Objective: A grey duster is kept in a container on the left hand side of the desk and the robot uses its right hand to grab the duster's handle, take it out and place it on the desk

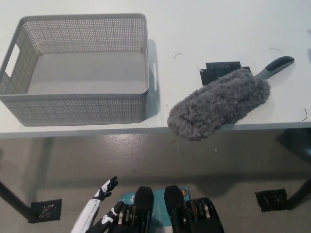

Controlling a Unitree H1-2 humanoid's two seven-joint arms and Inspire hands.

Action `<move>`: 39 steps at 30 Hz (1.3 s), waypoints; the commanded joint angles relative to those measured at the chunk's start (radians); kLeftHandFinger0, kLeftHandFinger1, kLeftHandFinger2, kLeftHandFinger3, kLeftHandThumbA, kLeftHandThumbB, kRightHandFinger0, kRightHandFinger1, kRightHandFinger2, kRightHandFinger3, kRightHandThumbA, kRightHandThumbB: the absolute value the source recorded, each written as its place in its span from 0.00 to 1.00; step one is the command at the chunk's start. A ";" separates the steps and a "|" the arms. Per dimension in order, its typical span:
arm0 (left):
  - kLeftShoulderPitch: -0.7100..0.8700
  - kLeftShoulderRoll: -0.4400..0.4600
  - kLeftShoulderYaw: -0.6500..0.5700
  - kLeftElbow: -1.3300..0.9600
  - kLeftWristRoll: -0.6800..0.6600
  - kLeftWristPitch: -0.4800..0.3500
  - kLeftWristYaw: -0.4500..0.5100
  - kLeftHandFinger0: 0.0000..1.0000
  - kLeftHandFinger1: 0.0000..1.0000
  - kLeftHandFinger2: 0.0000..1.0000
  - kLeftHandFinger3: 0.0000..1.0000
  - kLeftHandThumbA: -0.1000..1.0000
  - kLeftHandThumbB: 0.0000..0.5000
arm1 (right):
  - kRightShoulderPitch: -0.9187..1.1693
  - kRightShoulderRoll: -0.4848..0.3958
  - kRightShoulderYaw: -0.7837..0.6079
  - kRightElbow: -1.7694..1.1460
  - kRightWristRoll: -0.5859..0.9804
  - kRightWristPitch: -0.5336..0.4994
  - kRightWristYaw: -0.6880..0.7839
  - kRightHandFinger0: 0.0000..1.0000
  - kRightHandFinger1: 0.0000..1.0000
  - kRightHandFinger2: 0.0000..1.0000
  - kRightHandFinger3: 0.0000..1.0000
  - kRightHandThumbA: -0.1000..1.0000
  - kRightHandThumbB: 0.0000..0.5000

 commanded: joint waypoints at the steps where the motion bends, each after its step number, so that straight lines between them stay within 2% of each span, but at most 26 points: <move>1: 0.005 0.013 0.004 -0.059 -0.010 -0.034 0.007 1.00 1.00 1.00 1.00 0.91 0.29 | -0.115 0.073 -0.030 0.011 -0.102 0.006 -0.343 1.00 1.00 1.00 1.00 0.38 0.83; 2: 0.007 0.014 0.002 -0.061 -0.010 -0.032 0.005 1.00 1.00 1.00 1.00 0.91 0.29 | -0.111 0.071 -0.025 -0.005 -0.088 0.012 -0.255 1.00 1.00 1.00 1.00 0.48 0.90; 5: 0.011 0.014 0.002 -0.064 -0.005 -0.032 0.007 1.00 1.00 1.00 1.00 0.91 0.29 | -0.095 0.062 -0.079 -0.045 -0.014 0.005 -0.160 1.00 1.00 1.00 1.00 0.56 1.00; 6: 0.013 0.014 0.001 -0.066 -0.004 -0.031 0.007 1.00 1.00 1.00 1.00 0.92 0.29 | -0.061 0.055 -0.145 -0.108 0.039 -0.012 -0.169 1.00 1.00 1.00 1.00 0.69 0.96; 10: 0.011 0.015 0.001 -0.059 -0.004 -0.040 0.009 1.00 1.00 1.00 1.00 0.91 0.28 | 0.052 0.050 -0.355 -0.336 0.186 -0.063 -0.178 1.00 1.00 1.00 1.00 0.90 0.93; 11: 0.006 0.019 0.003 -0.059 -0.012 -0.035 0.002 1.00 1.00 1.00 1.00 0.91 0.29 | 0.159 0.059 -0.467 -0.601 0.246 -0.032 -0.184 1.00 1.00 1.00 1.00 1.00 0.76; 13: -0.001 0.023 0.006 -0.058 -0.020 -0.026 -0.004 1.00 1.00 1.00 1.00 0.90 0.28 | 0.335 0.121 -0.627 -1.038 0.334 -0.021 -0.227 1.00 1.00 1.00 1.00 1.00 0.73; 14: -0.004 0.023 0.007 -0.054 -0.023 -0.027 -0.004 1.00 1.00 1.00 1.00 0.90 0.28 | 0.374 0.144 -0.658 -1.142 0.351 -0.014 -0.236 1.00 1.00 1.00 1.00 1.00 0.74; 15: -0.009 0.024 0.009 -0.050 -0.026 -0.026 -0.004 1.00 1.00 1.00 1.00 0.90 0.28 | 0.440 0.176 -0.687 -1.289 0.356 -0.031 -0.270 1.00 1.00 1.00 1.00 1.00 0.65; 18: -0.010 0.023 0.009 -0.039 -0.026 -0.028 -0.002 1.00 1.00 1.00 1.00 0.91 0.28 | 0.614 0.232 -0.738 -1.610 0.433 -0.130 -0.339 1.00 1.00 1.00 1.00 0.99 0.55; 19: -0.005 0.022 0.009 -0.036 -0.025 -0.030 0.000 1.00 1.00 1.00 1.00 0.91 0.28 | 0.698 0.250 -0.746 -1.740 0.453 -0.149 -0.368 1.00 1.00 1.00 1.00 1.00 0.60; 20: -0.001 0.020 0.011 -0.035 -0.029 -0.031 0.001 1.00 1.00 1.00 1.00 0.91 0.27 | 0.792 0.268 -0.752 -1.849 0.451 -0.156 -0.401 1.00 1.00 1.00 1.00 1.00 0.52; 22: 0.008 0.016 0.013 -0.029 -0.031 -0.035 0.007 1.00 1.00 1.00 1.00 0.90 0.27 | 0.933 0.311 -0.755 -1.939 0.483 -0.219 -0.465 1.00 1.00 1.00 1.00 1.00 0.63; 24: 0.018 0.012 0.013 -0.025 -0.033 -0.035 0.008 1.00 1.00 1.00 1.00 0.90 0.26 | 1.135 0.325 -0.739 -1.943 0.463 -0.466 -0.515 1.00 1.00 1.00 1.00 1.00 0.60; 26: 0.023 0.008 0.009 -0.018 -0.028 -0.037 0.011 1.00 1.00 1.00 1.00 0.90 0.26 | 1.381 0.344 -0.689 -1.943 0.499 -0.685 -0.537 1.00 1.00 1.00 1.00 1.00 0.78; 27: 0.022 0.008 0.009 -0.014 -0.025 -0.038 0.013 1.00 1.00 1.00 1.00 0.90 0.26 | 1.521 0.374 -0.643 -1.943 0.498 -0.778 -0.548 1.00 1.00 1.00 1.00 1.00 0.75; 29: 0.023 0.008 0.010 -0.014 -0.025 -0.038 0.014 1.00 1.00 1.00 1.00 0.90 0.26 | 1.651 0.383 -0.568 -1.943 0.424 -0.797 -0.614 1.00 1.00 1.00 1.00 0.97 0.72; 30: 0.023 0.008 0.011 -0.015 -0.026 -0.036 0.014 1.00 1.00 1.00 1.00 0.90 0.26 | 1.700 0.368 -0.516 -1.943 0.348 -0.797 -0.690 1.00 1.00 1.00 1.00 0.98 0.77; 31: 0.024 0.008 0.011 -0.014 -0.027 -0.035 0.013 1.00 1.00 1.00 1.00 0.90 0.26 | 1.769 0.359 -0.418 -1.943 0.253 -0.797 -0.792 1.00 1.00 1.00 1.00 0.88 0.66; 32: 0.023 0.007 0.009 -0.011 -0.026 -0.036 0.012 1.00 1.00 1.00 1.00 0.90 0.25 | 1.794 0.314 -0.230 -1.943 0.143 -0.797 -0.915 1.00 1.00 1.00 1.00 0.71 0.64; 33: 0.022 0.007 0.009 -0.010 -0.026 -0.036 0.012 1.00 1.00 1.00 1.00 0.90 0.25 | 1.794 0.298 -0.187 -1.943 0.110 -0.797 -0.942 1.00 1.00 1.00 1.00 0.72 0.61; 34: 0.021 0.007 0.007 -0.010 -0.025 -0.036 0.010 1.00 1.00 1.00 1.00 0.90 0.26 | 1.816 0.277 -0.144 -1.943 0.070 -0.797 -0.968 1.00 1.00 1.00 1.00 0.79 0.56; 35: 0.022 0.007 0.006 -0.010 -0.023 -0.037 0.010 1.00 1.00 1.00 1.00 0.90 0.26 | 1.871 0.295 -0.163 -1.943 0.031 -0.797 -0.975 1.00 1.00 1.00 1.00 0.91 0.57; 37: 0.025 0.007 0.002 -0.013 -0.027 -0.037 0.004 1.00 1.00 1.00 1.00 0.90 0.26 | 1.902 0.290 -0.112 -1.943 0.013 -0.797 -1.007 1.00 1.00 1.00 1.00 0.94 0.61; 38: 0.029 0.007 0.001 -0.013 -0.029 -0.040 0.002 1.00 1.00 1.00 1.00 0.90 0.24 | 1.900 0.267 -0.050 -1.943 0.017 -0.797 -0.999 1.00 1.00 1.00 1.00 0.88 0.65; 39: 0.034 0.008 0.001 -0.014 -0.030 -0.042 0.002 1.00 1.00 1.00 1.00 0.90 0.25 | 1.909 0.304 0.005 -1.943 0.060 -0.797 -0.963 1.00 1.00 1.00 1.00 0.91 0.76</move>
